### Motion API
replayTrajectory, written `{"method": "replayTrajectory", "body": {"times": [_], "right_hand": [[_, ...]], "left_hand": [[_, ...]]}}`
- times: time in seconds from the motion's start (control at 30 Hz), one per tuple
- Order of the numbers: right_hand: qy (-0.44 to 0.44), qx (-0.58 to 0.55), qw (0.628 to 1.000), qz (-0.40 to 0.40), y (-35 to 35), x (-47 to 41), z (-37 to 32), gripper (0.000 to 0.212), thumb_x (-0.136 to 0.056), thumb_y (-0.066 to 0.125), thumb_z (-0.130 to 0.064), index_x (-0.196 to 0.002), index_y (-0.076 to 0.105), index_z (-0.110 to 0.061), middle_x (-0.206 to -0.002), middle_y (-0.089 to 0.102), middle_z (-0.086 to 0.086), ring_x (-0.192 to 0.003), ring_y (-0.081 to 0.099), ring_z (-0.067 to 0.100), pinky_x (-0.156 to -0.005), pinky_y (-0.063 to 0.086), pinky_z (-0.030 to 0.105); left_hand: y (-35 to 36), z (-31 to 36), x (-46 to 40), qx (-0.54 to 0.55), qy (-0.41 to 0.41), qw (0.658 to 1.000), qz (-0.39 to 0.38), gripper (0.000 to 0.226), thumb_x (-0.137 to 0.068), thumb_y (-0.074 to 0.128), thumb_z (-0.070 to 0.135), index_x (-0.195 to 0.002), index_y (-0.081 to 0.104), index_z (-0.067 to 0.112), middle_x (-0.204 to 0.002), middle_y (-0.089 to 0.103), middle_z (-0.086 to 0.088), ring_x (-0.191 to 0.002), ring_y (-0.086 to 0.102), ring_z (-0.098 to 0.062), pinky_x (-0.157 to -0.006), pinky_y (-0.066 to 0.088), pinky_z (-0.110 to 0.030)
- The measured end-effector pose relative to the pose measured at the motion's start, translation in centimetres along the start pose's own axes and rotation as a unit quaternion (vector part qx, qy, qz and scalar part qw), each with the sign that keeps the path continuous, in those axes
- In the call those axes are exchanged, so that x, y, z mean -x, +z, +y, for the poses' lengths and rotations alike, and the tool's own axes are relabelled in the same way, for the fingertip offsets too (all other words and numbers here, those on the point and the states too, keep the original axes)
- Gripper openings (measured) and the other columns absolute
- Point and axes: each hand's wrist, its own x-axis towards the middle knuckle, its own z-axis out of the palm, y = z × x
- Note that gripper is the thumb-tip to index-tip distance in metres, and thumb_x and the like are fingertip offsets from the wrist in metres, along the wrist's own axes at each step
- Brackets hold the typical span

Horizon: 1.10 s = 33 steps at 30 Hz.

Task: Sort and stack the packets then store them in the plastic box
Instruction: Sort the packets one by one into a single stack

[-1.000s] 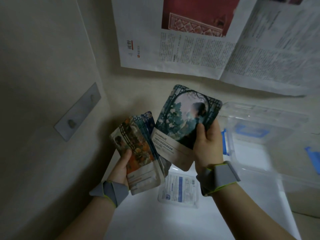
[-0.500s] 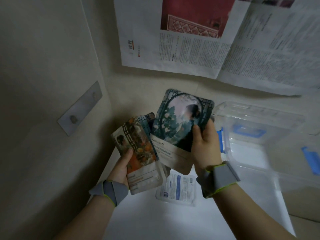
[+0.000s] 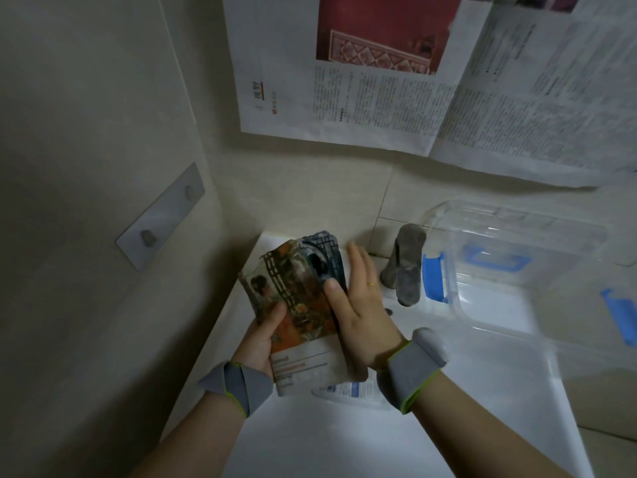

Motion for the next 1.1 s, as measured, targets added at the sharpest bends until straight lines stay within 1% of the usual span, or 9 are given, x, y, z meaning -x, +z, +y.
{"method": "replayTrajectory", "body": {"times": [0.1, 0.27, 0.43, 0.53, 0.7, 0.87, 0.93, 1.0, 1.1], "right_hand": [[0.067, -0.1, 0.993, 0.011, -0.5, 0.0, 0.9, 0.067, -0.093, 0.037, -0.044, -0.147, 0.004, -0.023, -0.152, 0.026, 0.007, -0.136, 0.033, 0.021, -0.115, 0.026, 0.033], [0.165, -0.206, 0.964, -0.042, 0.1, -0.1, 1.8, 0.028, -0.1, 0.029, -0.028, -0.11, 0.055, -0.025, -0.112, 0.063, 0.009, -0.1, 0.059, 0.026, -0.089, 0.048, 0.037], [0.22, -0.222, 0.95, 0.025, 2.0, -0.1, 1.8, 0.107, -0.052, 0.016, -0.096, -0.121, 0.057, -0.024, -0.13, 0.059, 0.009, -0.12, 0.053, 0.027, -0.108, 0.038, 0.046], [0.218, -0.224, 0.949, 0.048, 2.8, -0.2, 2.7, 0.118, -0.036, 0.013, -0.102, -0.107, 0.065, -0.023, -0.12, 0.064, 0.013, -0.11, 0.059, 0.03, -0.103, 0.041, 0.047], [0.182, -0.199, 0.961, 0.053, 3.2, 0.3, 2.0, 0.053, -0.092, 0.025, -0.055, -0.11, 0.059, -0.018, -0.103, 0.058, 0.0, -0.097, 0.052, 0.018, -0.09, 0.037, 0.026], [0.201, -0.111, 0.971, 0.064, 4.4, -1.4, 2.5, 0.046, -0.095, 0.026, -0.046, -0.107, 0.046, -0.007, -0.105, 0.06, 0.019, -0.105, 0.055, 0.037, -0.082, 0.038, 0.038], [0.193, -0.119, 0.973, 0.036, 4.6, -1.5, 2.5, 0.047, -0.095, 0.024, -0.048, -0.11, 0.047, -0.01, -0.115, 0.06, 0.019, -0.109, 0.054, 0.036, -0.09, 0.04, 0.04], [0.18, -0.181, 0.967, 0.003, 4.4, -1.2, 2.8, 0.048, -0.094, 0.02, -0.052, -0.109, 0.053, -0.021, -0.118, 0.061, 0.011, -0.111, 0.056, 0.029, -0.099, 0.041, 0.039], [0.232, -0.281, 0.928, -0.076, 3.8, -1.3, 5.3, 0.049, -0.097, 0.018, -0.049, -0.102, 0.06, -0.025, -0.105, 0.066, 0.003, -0.098, 0.062, 0.023, -0.094, 0.048, 0.039]], "left_hand": [[-0.8, 0.2, 0.0, -0.005, -0.005, 1.0, 0.017, 0.111, -0.013, 0.093, 0.045, -0.112, 0.059, 0.009, -0.087, 0.077, -0.009, -0.076, 0.073, -0.025, -0.056, 0.058, -0.033], [-0.7, 0.3, 0.5, -0.011, -0.006, 1.0, 0.02, 0.102, -0.023, 0.091, 0.042, -0.113, 0.059, 0.008, -0.076, 0.077, -0.006, -0.066, 0.073, -0.023, -0.05, 0.057, -0.031], [-0.4, 0.2, 0.7, -0.02, -0.007, 1.0, -0.011, 0.1, -0.005, 0.093, 0.039, -0.095, 0.061, 0.01, -0.074, 0.077, -0.008, -0.065, 0.073, -0.025, -0.049, 0.057, -0.034], [-1.0, -0.1, 0.4, -0.021, -0.013, 1.0, -0.001, 0.1, -0.005, 0.093, 0.04, -0.095, 0.061, 0.01, -0.075, 0.077, -0.008, -0.065, 0.073, -0.025, -0.049, 0.057, -0.033], [-1.6, 0.1, 0.3, -0.033, -0.009, 0.999, -0.009, 0.094, -0.011, 0.094, 0.036, -0.096, 0.062, 0.011, -0.076, 0.077, -0.008, -0.067, 0.073, -0.025, -0.05, 0.058, -0.033], [-1.6, 0.0, 0.0, -0.074, -0.003, 0.997, 0.037, 0.02, -0.084, 0.058, -0.001, -0.098, 0.059, 0.013, -0.066, 0.075, -0.001, -0.059, 0.072, -0.019, -0.047, 0.057, -0.031], [-1.6, -0.1, -0.2, -0.055, 0.011, 0.998, 0.032, 0.028, -0.066, 0.077, 0.008, -0.089, 0.063, 0.013, -0.064, 0.075, -0.003, -0.057, 0.071, -0.02, -0.043, 0.056, -0.03], [-1.6, 0.1, -0.1, -0.058, 0.018, 0.998, 0.029, 0.074, -0.025, 0.094, 0.029, -0.09, 0.064, 0.012, -0.067, 0.076, -0.004, -0.059, 0.072, -0.021, -0.045, 0.056, -0.03], [-3.4, -0.5, -0.6, -0.055, -0.005, 0.996, 0.074, 0.054, -0.07, 0.077, 0.022, -0.116, 0.055, 0.004, -0.071, 0.076, -0.004, -0.06, 0.072, -0.02, -0.046, 0.056, -0.029]]}}
